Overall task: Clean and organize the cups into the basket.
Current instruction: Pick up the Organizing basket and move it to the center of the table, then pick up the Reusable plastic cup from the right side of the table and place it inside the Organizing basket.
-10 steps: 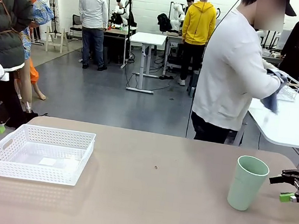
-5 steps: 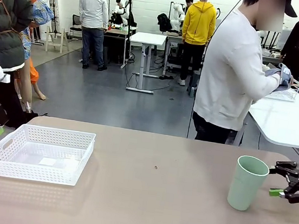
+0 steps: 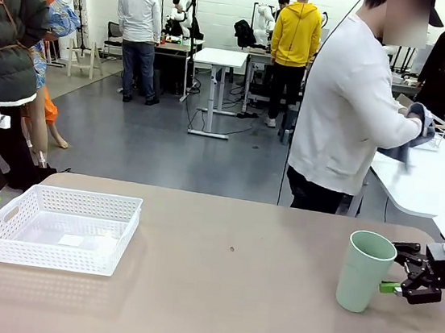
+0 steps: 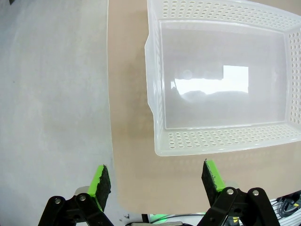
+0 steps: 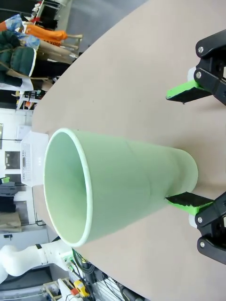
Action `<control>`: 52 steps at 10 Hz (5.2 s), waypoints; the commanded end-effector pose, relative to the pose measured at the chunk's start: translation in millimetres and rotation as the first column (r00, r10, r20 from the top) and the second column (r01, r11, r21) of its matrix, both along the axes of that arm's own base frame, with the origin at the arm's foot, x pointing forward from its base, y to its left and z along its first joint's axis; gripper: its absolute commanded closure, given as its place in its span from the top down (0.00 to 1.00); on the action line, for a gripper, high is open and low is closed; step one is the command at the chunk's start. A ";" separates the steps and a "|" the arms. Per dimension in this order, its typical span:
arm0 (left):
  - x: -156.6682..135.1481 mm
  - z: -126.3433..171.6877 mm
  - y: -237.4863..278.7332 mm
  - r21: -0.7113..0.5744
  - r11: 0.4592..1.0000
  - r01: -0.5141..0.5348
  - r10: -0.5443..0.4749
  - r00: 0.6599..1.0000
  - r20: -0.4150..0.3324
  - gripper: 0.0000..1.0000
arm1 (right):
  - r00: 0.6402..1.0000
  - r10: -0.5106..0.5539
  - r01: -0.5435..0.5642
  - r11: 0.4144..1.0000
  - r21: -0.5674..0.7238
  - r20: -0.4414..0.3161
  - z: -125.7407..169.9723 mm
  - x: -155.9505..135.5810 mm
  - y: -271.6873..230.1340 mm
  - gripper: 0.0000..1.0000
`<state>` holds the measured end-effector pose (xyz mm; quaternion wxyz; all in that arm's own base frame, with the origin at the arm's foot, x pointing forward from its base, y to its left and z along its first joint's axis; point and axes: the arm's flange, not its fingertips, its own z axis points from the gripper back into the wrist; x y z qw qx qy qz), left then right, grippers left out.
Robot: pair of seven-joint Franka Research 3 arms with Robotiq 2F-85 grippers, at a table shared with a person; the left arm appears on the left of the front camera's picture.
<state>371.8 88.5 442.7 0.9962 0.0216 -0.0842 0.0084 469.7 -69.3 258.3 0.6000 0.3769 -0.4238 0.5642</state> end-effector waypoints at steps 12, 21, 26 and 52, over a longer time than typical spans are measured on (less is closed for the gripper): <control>2.7 -22.0 -4.0 0.037 0.999 0.032 -0.031 0.999 -0.027 1.00 | 0.994 0.095 -0.093 0.995 0.041 -0.062 -22.2 16.4 57.4 1.00; 21.5 -60.1 -19.2 -0.044 0.999 0.030 -0.037 0.986 -0.162 1.00 | 0.991 0.116 -0.113 0.993 0.045 -0.060 -23.3 14.7 57.5 1.00; 24.0 -72.7 -23.0 -0.019 0.999 0.038 -0.041 0.984 -0.174 1.00 | 0.991 0.120 -0.117 0.992 0.048 -0.053 -23.8 13.7 55.5 1.00; 35.2 -89.4 -4.6 -0.040 0.995 -0.090 0.085 0.990 -0.114 0.00 | 0.994 0.095 -0.093 0.995 0.028 -0.055 -23.0 11.2 54.7 0.23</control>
